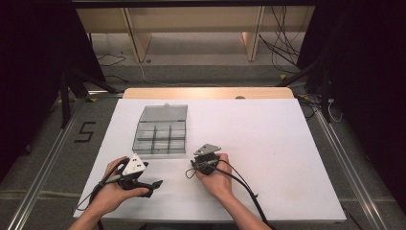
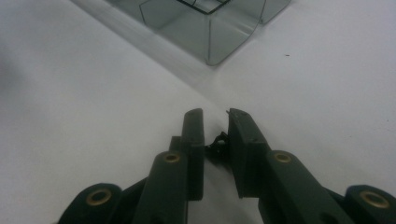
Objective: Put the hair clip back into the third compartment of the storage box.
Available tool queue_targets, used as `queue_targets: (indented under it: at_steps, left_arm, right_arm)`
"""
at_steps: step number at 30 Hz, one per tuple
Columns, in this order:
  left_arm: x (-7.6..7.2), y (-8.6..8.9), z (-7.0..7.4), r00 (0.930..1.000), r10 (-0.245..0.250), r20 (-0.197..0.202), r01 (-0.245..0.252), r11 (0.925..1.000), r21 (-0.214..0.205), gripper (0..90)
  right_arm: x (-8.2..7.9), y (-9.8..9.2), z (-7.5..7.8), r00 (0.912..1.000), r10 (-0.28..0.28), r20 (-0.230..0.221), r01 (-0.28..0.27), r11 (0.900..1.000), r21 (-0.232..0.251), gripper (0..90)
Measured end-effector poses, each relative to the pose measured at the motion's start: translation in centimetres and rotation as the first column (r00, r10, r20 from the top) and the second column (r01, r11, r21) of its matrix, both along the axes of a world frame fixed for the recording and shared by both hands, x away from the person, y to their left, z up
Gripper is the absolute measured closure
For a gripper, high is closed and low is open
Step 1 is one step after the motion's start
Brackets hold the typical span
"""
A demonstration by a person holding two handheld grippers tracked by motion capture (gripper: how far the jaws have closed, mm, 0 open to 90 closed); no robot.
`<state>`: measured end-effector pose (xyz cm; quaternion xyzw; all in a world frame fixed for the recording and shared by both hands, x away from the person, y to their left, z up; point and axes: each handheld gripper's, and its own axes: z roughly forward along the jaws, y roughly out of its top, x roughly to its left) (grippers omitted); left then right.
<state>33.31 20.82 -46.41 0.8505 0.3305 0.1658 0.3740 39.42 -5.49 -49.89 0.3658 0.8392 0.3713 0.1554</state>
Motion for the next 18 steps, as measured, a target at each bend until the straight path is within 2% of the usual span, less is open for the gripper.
queue_targets:
  at_steps: [18]
  left_arm:
    - [0.04,0.08,-0.11,1.0000,0.003,-0.003,-0.003,1.0000,0.003,17.3]
  right_arm:
    - [0.20,-0.31,0.42,0.9999,-0.013,0.012,0.012,0.9995,0.029,77.6]
